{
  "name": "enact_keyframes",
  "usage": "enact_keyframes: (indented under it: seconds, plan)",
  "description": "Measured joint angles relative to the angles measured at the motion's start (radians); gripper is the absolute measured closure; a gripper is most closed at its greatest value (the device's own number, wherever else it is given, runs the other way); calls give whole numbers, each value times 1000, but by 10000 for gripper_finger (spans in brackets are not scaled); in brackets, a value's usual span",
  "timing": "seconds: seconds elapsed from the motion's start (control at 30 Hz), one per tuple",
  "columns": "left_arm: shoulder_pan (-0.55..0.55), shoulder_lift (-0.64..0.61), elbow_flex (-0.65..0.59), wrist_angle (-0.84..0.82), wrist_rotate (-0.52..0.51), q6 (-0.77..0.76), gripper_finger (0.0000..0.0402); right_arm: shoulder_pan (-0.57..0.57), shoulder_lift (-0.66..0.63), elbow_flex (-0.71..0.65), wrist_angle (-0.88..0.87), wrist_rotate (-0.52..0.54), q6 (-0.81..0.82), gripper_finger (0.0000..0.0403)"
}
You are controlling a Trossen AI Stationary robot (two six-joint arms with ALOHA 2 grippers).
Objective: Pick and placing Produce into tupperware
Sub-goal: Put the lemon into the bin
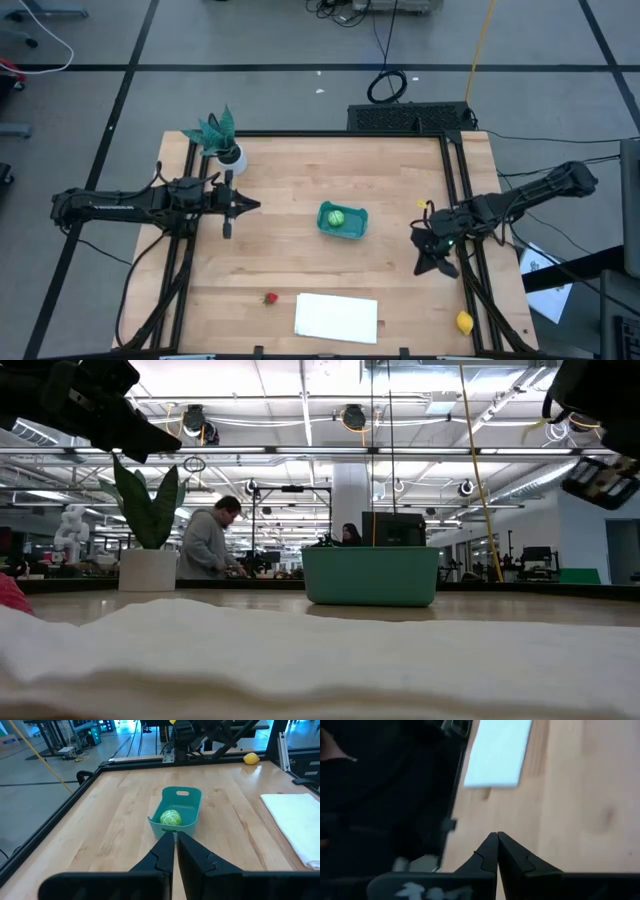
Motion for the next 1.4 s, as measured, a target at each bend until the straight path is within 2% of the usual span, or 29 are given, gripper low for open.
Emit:
enact_keyframes:
  seconds: [0.2, 0.53, 0.77, 1.1, 1.27, 1.4]
  plan:
    - [0, 0, 0, 1, 0, 0, 376, 2, 25, 0, -77, -139, 187, 403]
    - [0, 0, 0, 0, 0, 15, 376, 24, 152, 0, -88, -326, 319, 403]
    - [0, 0, 0, 0, 0, 33, 376, 87, 206, 0, -113, -354, 367, 403]
    - [0, 0, 0, 0, 0, 69, 376, 204, 222, 0, -88, -426, 600, 403]
    - [0, 0, 0, -2, 0, 90, 376, 280, 269, 0, -97, -430, 658, 403]
    - [0, 0, 0, -6, 1, 109, 376, 330, 317, 0, -106, -483, 677, 403]
